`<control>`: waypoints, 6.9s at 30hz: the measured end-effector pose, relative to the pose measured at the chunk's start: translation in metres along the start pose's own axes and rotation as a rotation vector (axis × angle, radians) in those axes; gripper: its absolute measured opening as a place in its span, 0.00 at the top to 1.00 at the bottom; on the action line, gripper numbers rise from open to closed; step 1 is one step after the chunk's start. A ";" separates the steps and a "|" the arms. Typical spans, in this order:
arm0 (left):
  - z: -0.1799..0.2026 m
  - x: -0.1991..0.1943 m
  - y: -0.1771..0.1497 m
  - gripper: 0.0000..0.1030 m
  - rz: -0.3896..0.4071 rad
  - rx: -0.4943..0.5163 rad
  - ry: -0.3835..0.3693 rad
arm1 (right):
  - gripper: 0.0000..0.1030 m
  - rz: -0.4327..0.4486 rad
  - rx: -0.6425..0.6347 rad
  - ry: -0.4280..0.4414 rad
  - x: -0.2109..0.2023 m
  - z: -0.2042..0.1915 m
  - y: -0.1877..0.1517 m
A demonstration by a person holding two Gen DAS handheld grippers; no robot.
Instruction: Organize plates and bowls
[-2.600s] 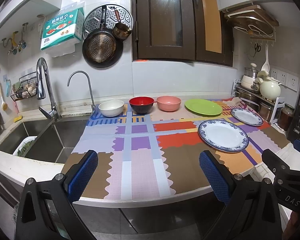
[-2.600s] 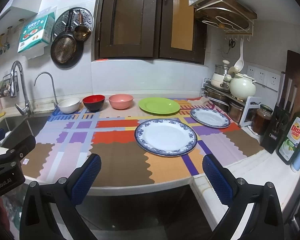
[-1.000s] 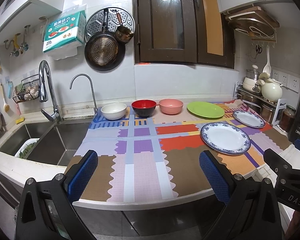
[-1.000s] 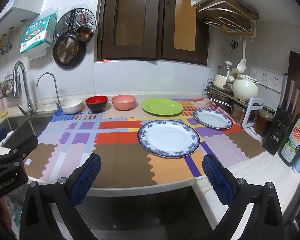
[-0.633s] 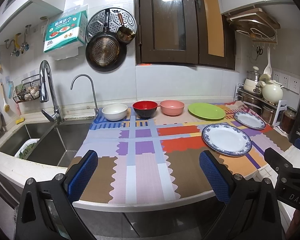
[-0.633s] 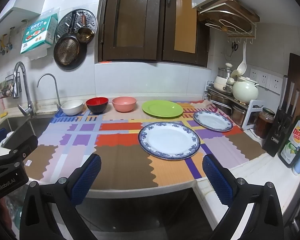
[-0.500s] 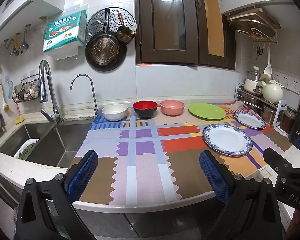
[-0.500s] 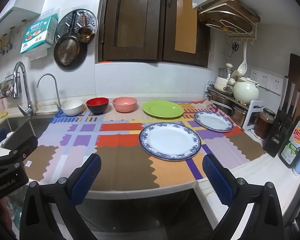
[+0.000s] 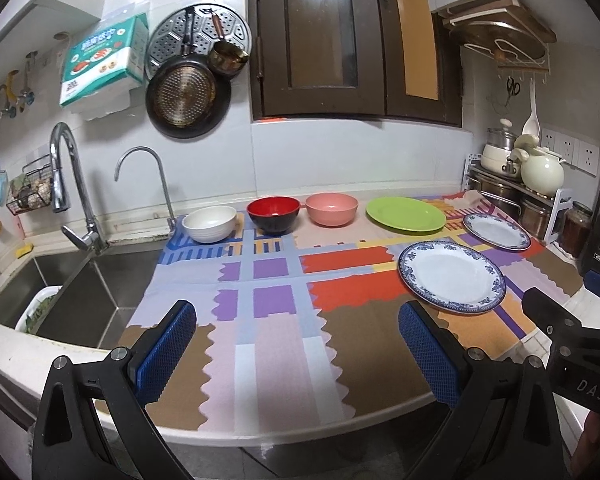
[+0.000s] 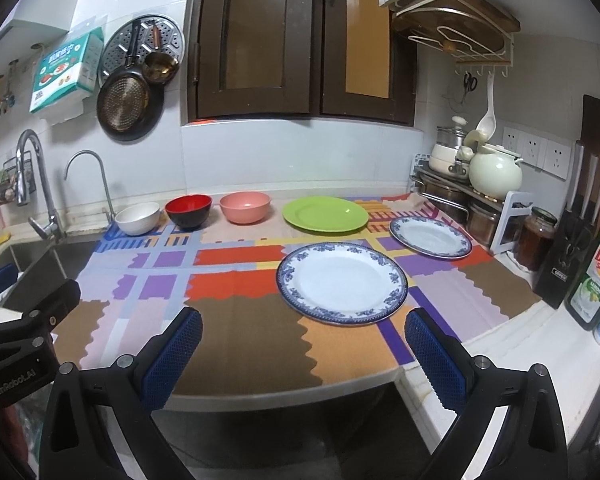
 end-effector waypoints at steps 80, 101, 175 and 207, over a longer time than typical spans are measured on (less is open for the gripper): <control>0.192 0.307 0.005 0.64 -0.532 0.053 -0.195 | 0.61 -0.463 0.173 -0.049 0.303 0.179 0.001; 0.083 0.266 0.018 0.64 -0.454 -0.064 -0.050 | 0.61 -0.421 0.080 0.061 0.282 0.088 0.026; -0.110 0.231 -0.034 0.44 -0.535 -0.192 0.194 | 0.60 -0.533 -0.171 0.289 0.291 -0.131 0.005; 0.018 0.216 0.063 0.02 -0.247 -0.037 0.029 | 0.31 -0.305 -0.032 0.176 0.247 -0.004 0.074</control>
Point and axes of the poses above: each gripper's, at about its wrist camera, not at the fingertips, and x roughly the way its jaws point, z to its right, y to its top, the point moved 3 cm from there along x, roughly the way its jaws point, and after that the axes turned 3 degrees about y, right-handed, at the moved point
